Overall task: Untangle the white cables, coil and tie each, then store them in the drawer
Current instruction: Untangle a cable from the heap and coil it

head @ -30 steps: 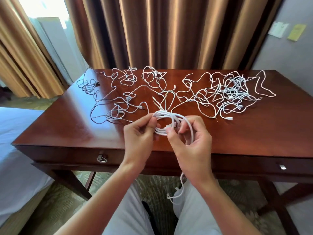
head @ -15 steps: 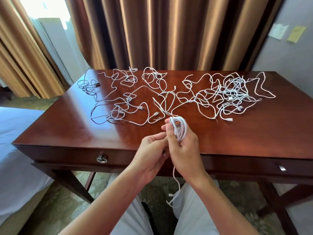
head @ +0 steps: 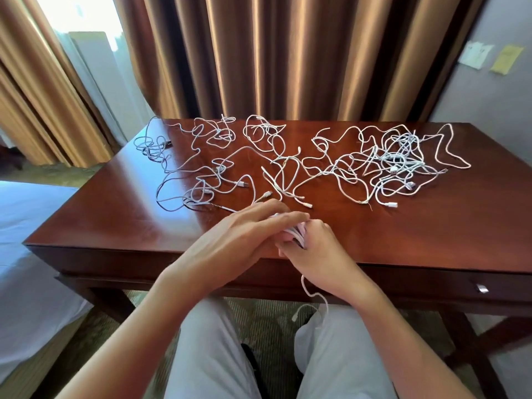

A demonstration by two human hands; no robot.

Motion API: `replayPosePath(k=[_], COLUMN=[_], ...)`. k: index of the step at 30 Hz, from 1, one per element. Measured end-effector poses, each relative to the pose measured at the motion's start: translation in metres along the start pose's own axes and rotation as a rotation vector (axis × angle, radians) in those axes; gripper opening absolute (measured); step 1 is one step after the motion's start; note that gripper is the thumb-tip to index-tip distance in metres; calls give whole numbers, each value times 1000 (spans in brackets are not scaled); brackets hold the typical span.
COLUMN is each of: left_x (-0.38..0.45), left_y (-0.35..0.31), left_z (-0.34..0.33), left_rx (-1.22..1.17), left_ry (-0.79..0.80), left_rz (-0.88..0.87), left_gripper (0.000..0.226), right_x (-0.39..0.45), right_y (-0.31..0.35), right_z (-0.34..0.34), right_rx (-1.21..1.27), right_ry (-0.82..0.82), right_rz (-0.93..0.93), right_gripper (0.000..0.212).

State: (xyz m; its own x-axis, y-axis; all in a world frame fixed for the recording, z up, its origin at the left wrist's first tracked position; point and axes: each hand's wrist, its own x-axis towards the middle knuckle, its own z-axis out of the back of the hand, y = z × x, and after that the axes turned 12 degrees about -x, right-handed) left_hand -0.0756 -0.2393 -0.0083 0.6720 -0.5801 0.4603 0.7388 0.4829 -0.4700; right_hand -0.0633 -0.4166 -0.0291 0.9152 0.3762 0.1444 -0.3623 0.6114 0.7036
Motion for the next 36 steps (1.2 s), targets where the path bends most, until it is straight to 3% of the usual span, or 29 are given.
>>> replayPosePath(k=[3,5,7,11,15,18,20,22,25,28,30,34,36], left_x=[-4,-5,-3,2,8,11,13,14,13,9,5,-4,-5], left_y=[8,11,8,-3,-12,-24,-32,-37,-41,-37,-30,-13,-10], left_z=[3,-2,-9,-21,-34,-45,-53,-60,-60,-58,-57,-44,-34], left_rx=[-69,-115,-315,-796,-1165,-1395,-1497,-1537,-1532,-1418,-1212,-581,-429], left_ry=[-114,-245,-449,-684,-711,-687,-670,-642,-579,-502,-441,-163,-234], left_rz=[-16,21,131,368,555,624,661,711,731,739,730,574,489], left_gripper=[30,35,32,17,27,30,27,25,25,28,36,45,38], right_x=[-4,-8,-12,-18,-18,-15,-14,-13,-13,-11,-11,-8,-5], right_y=[3,5,8,14,14,14,18,21,20,15,16,12,6], right_z=[4,6,6,2,-15,-26,-31,-35,-37,-31,-26,-18,-13], right_rx=[173,270,394,524,463,307,287,418,543,388,339,235,183], right_ry=[10,-10,-67,-268,-534,-699,-729,-701,-599,-570,-550,-532,-486], right_rz=[36,87,105,78,26,74,84,51,11,50,66,99,55], right_gripper=[26,21,10,26,33,24,15,25,35,17,7,20,26])
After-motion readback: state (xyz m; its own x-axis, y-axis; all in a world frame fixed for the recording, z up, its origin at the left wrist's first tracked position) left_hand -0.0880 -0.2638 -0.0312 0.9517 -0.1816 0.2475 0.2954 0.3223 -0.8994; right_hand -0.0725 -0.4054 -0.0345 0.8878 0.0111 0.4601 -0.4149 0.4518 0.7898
